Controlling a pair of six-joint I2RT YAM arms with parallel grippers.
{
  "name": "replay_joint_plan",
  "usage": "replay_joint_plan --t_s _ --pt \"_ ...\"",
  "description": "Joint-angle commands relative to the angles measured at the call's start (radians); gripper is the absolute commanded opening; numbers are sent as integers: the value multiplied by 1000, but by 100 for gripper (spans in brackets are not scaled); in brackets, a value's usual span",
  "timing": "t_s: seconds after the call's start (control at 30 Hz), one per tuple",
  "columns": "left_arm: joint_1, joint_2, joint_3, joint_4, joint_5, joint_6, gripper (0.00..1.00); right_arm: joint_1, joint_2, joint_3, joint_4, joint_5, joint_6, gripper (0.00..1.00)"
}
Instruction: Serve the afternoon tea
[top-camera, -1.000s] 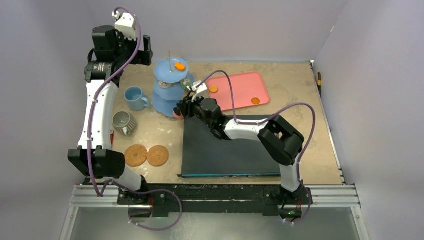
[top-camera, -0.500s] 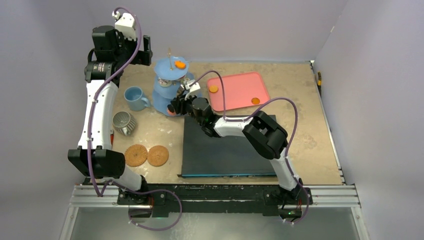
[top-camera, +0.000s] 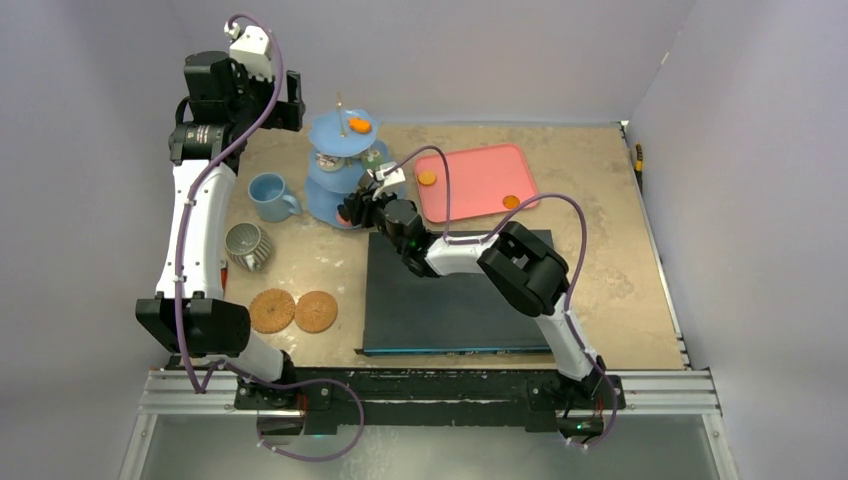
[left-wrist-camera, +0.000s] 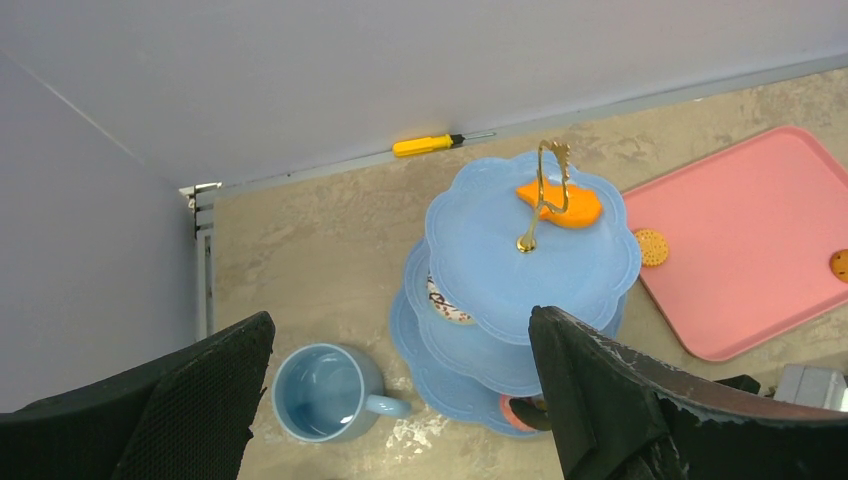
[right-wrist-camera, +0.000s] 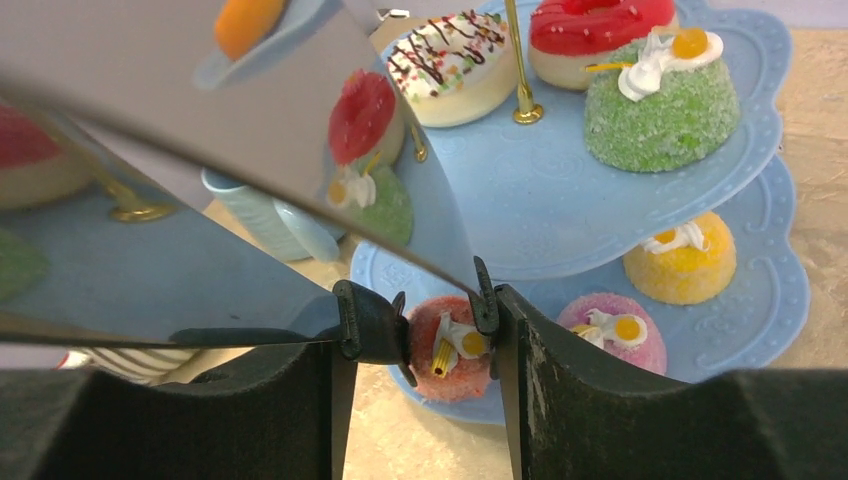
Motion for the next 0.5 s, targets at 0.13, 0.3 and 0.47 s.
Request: replay_joint_plan --t_s 0.13,0.3,0.47 --pt "6 -30 6 33 4 12 99 8 -20 -7 47 35 2 59" --pt "6 -30 3 36 8 8 99 8 -76 -48 46 38 -9 64" --pt "6 -34 4 35 12 6 99 8 -162 -113 42 21 -14 64"
